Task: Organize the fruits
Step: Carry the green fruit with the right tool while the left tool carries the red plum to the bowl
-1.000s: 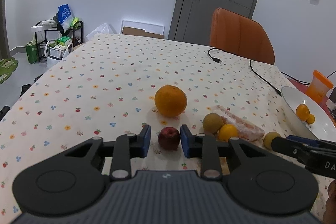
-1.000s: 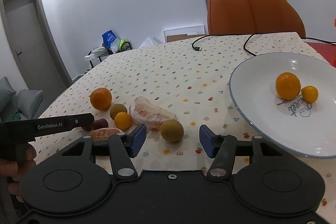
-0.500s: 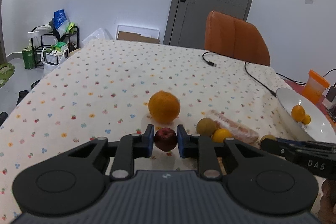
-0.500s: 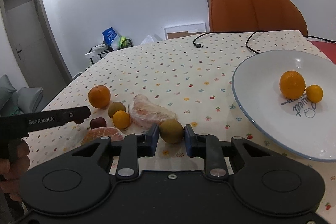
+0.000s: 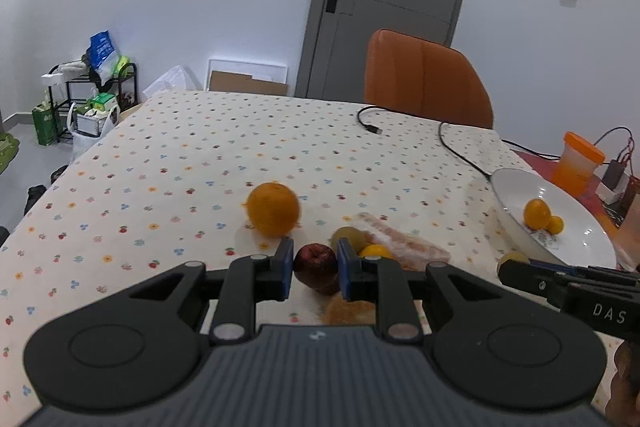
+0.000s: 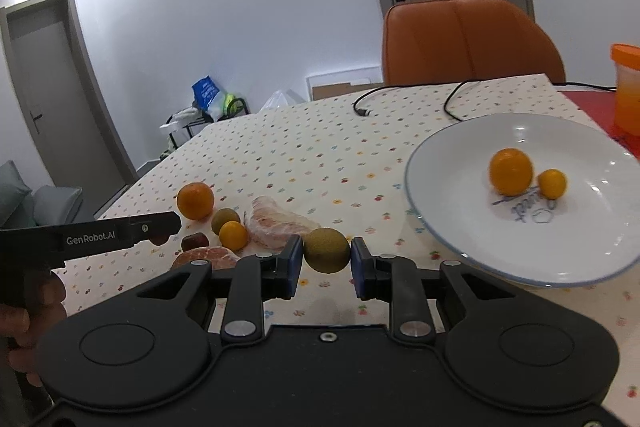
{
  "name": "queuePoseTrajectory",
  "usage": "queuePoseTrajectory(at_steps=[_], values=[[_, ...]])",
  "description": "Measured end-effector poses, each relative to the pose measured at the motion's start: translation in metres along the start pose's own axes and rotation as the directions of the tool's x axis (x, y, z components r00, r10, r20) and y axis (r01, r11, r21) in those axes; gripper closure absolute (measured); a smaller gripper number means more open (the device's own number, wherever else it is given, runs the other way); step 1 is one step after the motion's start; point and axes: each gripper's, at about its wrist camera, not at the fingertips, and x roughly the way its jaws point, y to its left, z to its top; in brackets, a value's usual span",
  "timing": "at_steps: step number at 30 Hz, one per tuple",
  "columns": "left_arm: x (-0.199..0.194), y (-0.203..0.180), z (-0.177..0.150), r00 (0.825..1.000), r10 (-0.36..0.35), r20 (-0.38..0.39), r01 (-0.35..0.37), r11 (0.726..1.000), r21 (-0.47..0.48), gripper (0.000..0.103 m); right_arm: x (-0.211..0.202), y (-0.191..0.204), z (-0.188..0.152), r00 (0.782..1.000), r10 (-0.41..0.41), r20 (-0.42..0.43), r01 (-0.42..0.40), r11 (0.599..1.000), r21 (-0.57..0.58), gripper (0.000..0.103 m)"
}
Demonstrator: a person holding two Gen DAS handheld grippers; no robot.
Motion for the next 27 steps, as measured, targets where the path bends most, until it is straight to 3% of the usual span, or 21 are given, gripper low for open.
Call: queuePoseTrajectory(at_steps=[27], values=[[-0.02, -0.085, -0.001, 0.991, -0.131, 0.042, 0.125, 0.984, 0.124, 0.082, -0.075, -0.057, -0.011, 0.985, -0.125, 0.116, 0.116, 0.99, 0.082, 0.079]])
